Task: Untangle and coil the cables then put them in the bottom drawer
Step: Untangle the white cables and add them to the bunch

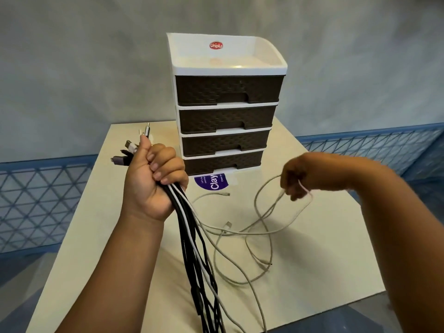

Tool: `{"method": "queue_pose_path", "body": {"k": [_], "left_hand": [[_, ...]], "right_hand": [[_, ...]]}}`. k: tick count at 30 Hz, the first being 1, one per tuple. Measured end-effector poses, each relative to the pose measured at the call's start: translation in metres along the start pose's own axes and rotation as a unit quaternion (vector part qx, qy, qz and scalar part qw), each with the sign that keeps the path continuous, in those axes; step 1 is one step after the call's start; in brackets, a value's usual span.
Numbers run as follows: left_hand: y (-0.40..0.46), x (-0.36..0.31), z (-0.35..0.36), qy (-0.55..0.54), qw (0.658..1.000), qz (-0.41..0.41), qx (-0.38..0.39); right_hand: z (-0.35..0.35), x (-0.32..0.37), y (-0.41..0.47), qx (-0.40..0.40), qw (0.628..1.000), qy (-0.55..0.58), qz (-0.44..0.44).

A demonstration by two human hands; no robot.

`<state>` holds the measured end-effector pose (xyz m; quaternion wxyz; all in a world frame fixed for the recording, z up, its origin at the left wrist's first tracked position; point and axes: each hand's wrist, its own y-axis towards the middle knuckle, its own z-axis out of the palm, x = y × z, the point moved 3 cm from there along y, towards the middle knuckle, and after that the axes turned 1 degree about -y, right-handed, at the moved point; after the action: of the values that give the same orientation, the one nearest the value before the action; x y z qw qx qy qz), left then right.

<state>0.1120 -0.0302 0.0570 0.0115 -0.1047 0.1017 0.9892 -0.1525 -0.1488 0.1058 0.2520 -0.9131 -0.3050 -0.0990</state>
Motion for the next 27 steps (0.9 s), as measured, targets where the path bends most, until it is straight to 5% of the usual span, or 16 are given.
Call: {"method": "queue_pose_path", "body": {"k": [2,4,7,9,12,18,27], "left_hand": [[0.0,0.001,0.0,0.007,1.0,-0.003,-0.002],[0.0,0.002,0.001,0.013,1.0,-0.002,-0.003],[0.0,0.002,0.002,0.02,1.0,0.0,-0.007],[-0.002,0.002,0.003,0.017,1.0,-0.002,-0.004],[-0.002,0.003,0.006,0.042,0.999,0.008,-0.027],[-0.002,0.013,0.017,0.104,0.993,0.008,-0.061],[-0.014,0.044,0.04,0.125,0.992,-0.014,-0.016]], "right_hand": [[-0.021,0.014,-0.004,-0.051,0.996,0.04,-0.061],[-0.042,0.025,-0.006,-0.197,0.973,0.044,-0.111],[-0.067,0.04,-0.014,-0.441,0.874,0.075,-0.188],[-0.076,0.051,-0.021,-0.508,0.828,0.076,-0.224],[-0.079,0.066,-0.029,-0.51,0.822,0.039,-0.253],[-0.054,0.079,-0.036,-0.398,0.888,0.016,-0.228],[-0.035,0.05,-0.079,-0.314,0.929,0.026,-0.192]]}}
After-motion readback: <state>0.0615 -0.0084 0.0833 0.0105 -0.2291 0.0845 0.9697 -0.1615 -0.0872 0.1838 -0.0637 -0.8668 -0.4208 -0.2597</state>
